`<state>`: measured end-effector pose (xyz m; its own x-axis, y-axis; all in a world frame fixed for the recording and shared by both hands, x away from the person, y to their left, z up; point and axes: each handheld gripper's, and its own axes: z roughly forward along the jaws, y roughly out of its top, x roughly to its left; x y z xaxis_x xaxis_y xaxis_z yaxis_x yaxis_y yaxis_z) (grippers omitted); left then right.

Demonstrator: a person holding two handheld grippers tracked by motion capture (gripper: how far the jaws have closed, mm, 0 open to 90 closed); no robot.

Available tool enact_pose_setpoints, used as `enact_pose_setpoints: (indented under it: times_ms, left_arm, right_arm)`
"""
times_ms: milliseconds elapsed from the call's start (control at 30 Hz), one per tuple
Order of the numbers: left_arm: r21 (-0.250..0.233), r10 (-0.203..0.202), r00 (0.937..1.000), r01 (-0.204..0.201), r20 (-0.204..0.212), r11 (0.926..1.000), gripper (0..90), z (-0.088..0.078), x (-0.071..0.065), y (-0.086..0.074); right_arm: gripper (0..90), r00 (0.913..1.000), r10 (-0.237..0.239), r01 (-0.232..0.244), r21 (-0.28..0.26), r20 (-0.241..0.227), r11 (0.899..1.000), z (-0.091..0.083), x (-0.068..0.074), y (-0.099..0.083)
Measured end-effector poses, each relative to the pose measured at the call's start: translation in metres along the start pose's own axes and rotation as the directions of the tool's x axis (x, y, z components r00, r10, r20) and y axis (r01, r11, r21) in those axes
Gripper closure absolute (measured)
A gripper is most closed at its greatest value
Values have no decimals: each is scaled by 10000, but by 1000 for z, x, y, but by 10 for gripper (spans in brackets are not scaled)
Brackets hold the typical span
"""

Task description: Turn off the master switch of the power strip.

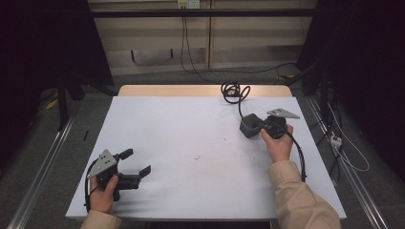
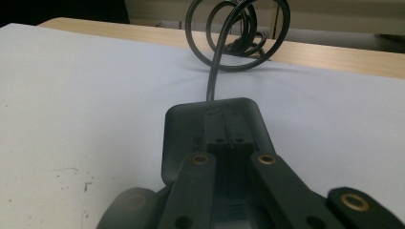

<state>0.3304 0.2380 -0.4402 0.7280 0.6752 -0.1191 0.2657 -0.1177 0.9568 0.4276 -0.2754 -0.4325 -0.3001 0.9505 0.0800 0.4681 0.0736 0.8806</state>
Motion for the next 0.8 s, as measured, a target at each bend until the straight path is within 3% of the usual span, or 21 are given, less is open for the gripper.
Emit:
enact_pose_setpoints:
  times_ms: [800]
  left_arm:
    - [23,75,10000,-75,46,10000,29,1,-1,0]
  right_arm:
    - [900,9985,-511,509,148,190,9986,0,4,1]
